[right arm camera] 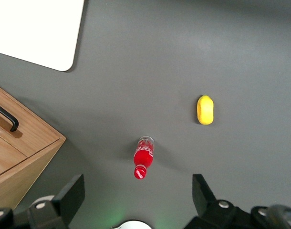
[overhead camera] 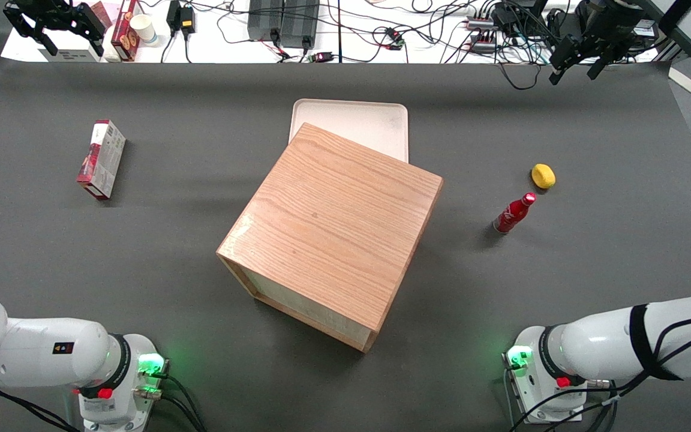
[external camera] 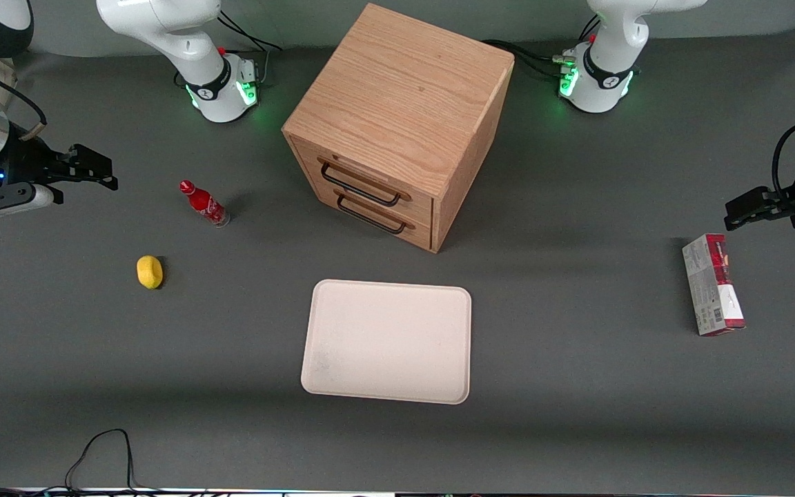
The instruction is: Place coke bottle on tray
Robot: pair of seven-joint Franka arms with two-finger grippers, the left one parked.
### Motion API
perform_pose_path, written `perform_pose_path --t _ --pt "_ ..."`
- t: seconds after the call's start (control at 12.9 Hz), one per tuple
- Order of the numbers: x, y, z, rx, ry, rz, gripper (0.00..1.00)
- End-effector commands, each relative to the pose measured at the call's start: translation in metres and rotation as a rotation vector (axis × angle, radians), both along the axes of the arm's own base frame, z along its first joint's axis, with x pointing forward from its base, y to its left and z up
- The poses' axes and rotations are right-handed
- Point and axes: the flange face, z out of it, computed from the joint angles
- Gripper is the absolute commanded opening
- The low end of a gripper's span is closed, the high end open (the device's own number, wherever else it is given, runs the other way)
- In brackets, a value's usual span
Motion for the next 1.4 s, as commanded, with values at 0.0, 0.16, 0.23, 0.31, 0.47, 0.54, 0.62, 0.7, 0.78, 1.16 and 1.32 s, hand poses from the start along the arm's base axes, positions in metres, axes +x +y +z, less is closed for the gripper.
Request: perform_pose_path --t 0.0,0.16,0.23,0.31,0.47,0.54,0.62,0.7,0.78,1.16,1.32 --pt "0.003 -0.007 0.004 -0.003 0.045 0.007 1.00" --pt "0.002 -0.008 0.005 -0.001 0.045 0.011 1.00" --pt "0.002 -0.008 0.005 -0.001 0.045 0.011 1.00" --pt "0.002 -0.008 0.005 -0.002 0.045 0.004 1.00" --pt "0.002 -0.008 0.005 -0.004 0.047 -0.014 1.00" --pt "0.001 -0.008 0.005 -0.006 0.052 -0.016 1.00" --pt "0.000 -0.007 0.004 -0.006 0.059 -0.016 1.00" --pt "0.000 -0.006 0.003 -0.006 0.067 -0.014 1.00" --pt "-0.003 -0.006 0.003 -0.006 0.081 -0.012 1.00" --pt "-0.041 -0.002 0.011 0.002 0.124 -0.002 1.00" --pt "-0.073 -0.003 0.018 0.013 0.113 0.001 1.00"
